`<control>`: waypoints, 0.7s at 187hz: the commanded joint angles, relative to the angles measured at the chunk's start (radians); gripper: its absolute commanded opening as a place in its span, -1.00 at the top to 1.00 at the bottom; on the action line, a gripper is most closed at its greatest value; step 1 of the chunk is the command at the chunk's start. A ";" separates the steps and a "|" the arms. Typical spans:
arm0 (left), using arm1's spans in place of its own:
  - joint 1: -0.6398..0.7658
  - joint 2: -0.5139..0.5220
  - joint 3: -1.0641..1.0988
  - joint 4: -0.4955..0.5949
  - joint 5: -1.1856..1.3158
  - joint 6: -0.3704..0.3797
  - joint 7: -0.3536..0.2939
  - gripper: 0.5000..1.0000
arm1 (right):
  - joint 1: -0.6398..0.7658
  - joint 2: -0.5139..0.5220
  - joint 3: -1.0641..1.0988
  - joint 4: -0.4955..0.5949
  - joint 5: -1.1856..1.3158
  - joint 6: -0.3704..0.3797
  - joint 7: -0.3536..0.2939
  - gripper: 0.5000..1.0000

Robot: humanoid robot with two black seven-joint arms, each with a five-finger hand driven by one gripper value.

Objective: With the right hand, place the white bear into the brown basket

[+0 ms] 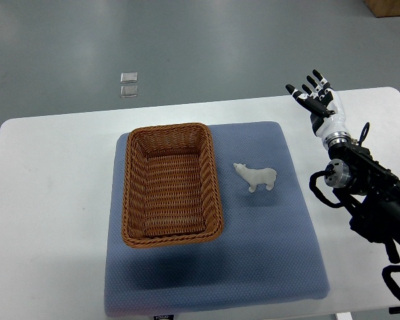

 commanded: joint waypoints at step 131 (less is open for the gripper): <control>0.000 0.000 0.002 0.000 0.000 0.000 0.000 -1.00 | 0.003 -0.015 0.000 0.000 0.000 -0.002 0.000 -0.69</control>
